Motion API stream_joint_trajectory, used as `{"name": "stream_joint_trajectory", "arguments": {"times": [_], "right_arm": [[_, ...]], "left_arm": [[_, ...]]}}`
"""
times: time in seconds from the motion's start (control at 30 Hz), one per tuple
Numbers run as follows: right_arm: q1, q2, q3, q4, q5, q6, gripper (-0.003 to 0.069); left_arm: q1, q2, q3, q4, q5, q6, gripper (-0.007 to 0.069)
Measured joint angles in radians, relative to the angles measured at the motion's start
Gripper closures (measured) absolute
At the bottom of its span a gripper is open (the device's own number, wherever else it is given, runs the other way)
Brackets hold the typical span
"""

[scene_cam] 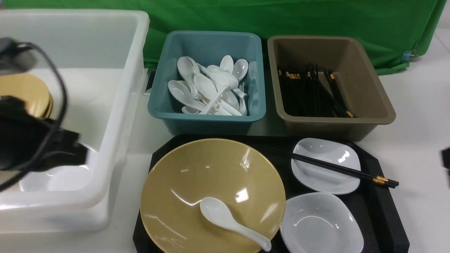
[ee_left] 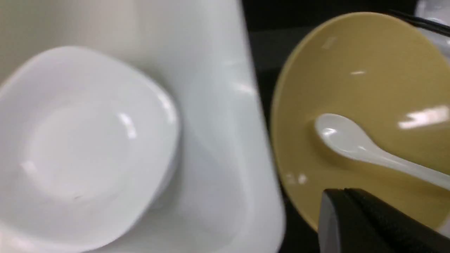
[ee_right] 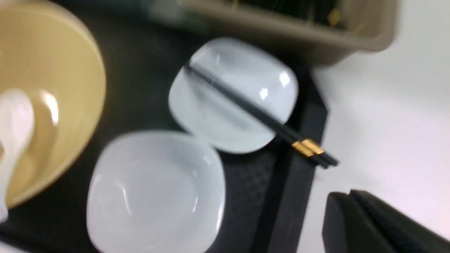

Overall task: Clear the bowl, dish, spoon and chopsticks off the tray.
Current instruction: Use the right arm to grab the chopsticks

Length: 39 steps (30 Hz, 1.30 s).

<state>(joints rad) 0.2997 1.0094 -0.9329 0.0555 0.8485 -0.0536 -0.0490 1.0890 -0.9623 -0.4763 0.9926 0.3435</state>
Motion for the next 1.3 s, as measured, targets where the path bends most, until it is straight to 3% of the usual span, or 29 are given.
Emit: {"name": "stream_joint_trajectory", "arguments": {"times": [0.03,0.17,0.37,0.43,0.57,0.6,0.63,0.7,0.77,1.13,1.2,1.3], "right_arm": [[0.0,0.015,-0.01,0.007,0.013,-0.012,0.0667],[0.002,0.303,-0.218,0.162,0.206,-0.333,0.0668],[0.009,0.602,-0.413,0.194,0.249,-0.43,0.0657],[0.013,0.644,-0.435,0.195,0.24,-0.446,0.0638],[0.035,0.754,-0.458,0.19,0.176,-0.505,0.0465],[0.043,0.784,-0.458,0.188,0.153,-0.531,0.0383],[0.045,0.784,-0.458,0.188,0.15,-0.531,0.0383],[0.059,0.832,-0.458,0.172,0.106,-0.575,0.0264],[0.069,0.869,-0.458,0.135,0.077,-0.586,0.0219],[0.071,0.954,-0.459,0.07,-0.014,-0.593,0.0203],[0.071,0.968,-0.459,0.068,-0.006,-0.593,0.0235],[0.071,0.974,-0.459,0.067,-0.002,-0.593,0.0373]], "left_arm": [[-0.008,0.004,-0.003,-0.002,0.0,0.002,0.0632],[-0.243,0.094,-0.075,0.058,-0.008,-0.044,0.0634],[-0.434,0.255,-0.238,0.065,-0.072,-0.044,0.0634],[-0.455,0.287,-0.267,0.053,-0.091,-0.021,0.0634],[-0.488,0.375,-0.333,-0.01,-0.14,0.066,0.0631],[-0.488,0.399,-0.346,-0.022,-0.141,0.079,0.0631],[-0.488,0.403,-0.346,-0.022,-0.141,0.079,0.063],[-0.488,0.442,-0.358,-0.019,-0.139,0.084,0.063],[-0.488,0.474,-0.359,-0.01,-0.136,0.087,0.063],[-0.488,0.501,-0.359,0.029,-0.138,0.088,0.063],[-0.488,0.501,-0.359,0.031,-0.139,0.088,0.063],[-0.488,0.501,-0.359,0.036,-0.14,0.088,0.063]]}}
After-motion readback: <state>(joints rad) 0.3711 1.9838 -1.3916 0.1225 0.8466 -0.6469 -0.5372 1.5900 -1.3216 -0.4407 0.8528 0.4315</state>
